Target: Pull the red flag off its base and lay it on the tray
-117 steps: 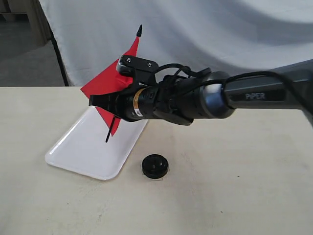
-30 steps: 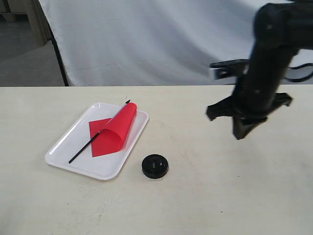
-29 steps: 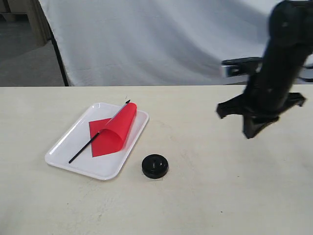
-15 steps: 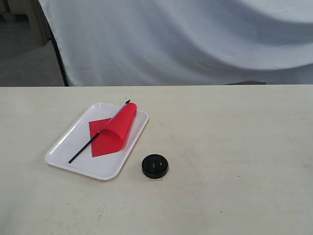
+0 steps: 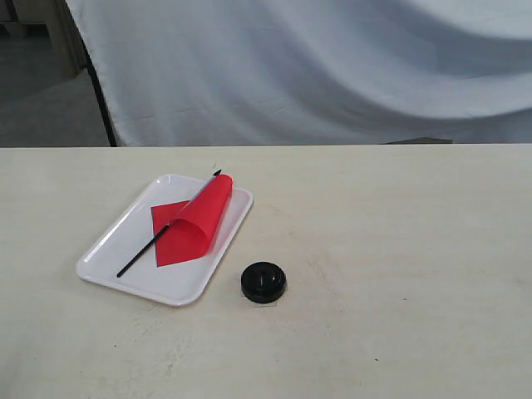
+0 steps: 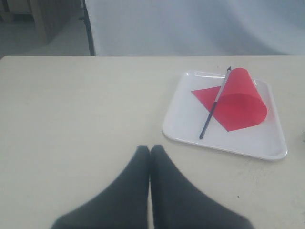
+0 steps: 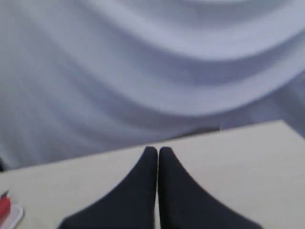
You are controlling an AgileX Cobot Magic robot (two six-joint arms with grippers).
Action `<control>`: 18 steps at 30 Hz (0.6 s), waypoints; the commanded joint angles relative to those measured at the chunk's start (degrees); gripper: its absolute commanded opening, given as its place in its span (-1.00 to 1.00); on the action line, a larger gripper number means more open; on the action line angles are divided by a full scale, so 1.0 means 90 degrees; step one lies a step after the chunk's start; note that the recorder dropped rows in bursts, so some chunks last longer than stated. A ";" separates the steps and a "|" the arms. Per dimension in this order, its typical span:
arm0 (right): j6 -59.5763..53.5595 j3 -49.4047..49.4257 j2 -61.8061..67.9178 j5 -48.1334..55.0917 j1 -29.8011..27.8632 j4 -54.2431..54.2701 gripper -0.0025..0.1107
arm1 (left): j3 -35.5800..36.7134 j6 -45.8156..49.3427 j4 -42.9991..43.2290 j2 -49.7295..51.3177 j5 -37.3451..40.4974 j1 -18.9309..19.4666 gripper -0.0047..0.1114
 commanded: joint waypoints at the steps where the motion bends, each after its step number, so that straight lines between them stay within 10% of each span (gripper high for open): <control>1: 0.0051 0.0657 -0.1450 -0.0905 0.0117 0.0076 -0.92 | 0.0010 0.0009 -0.0001 -0.0007 -0.0017 -0.0028 -0.92; 18: 0.0265 0.0738 -0.2437 -0.0389 0.0902 0.0099 -0.92 | 0.0010 0.0009 -0.0001 -0.0007 -0.0017 -0.0028 -0.92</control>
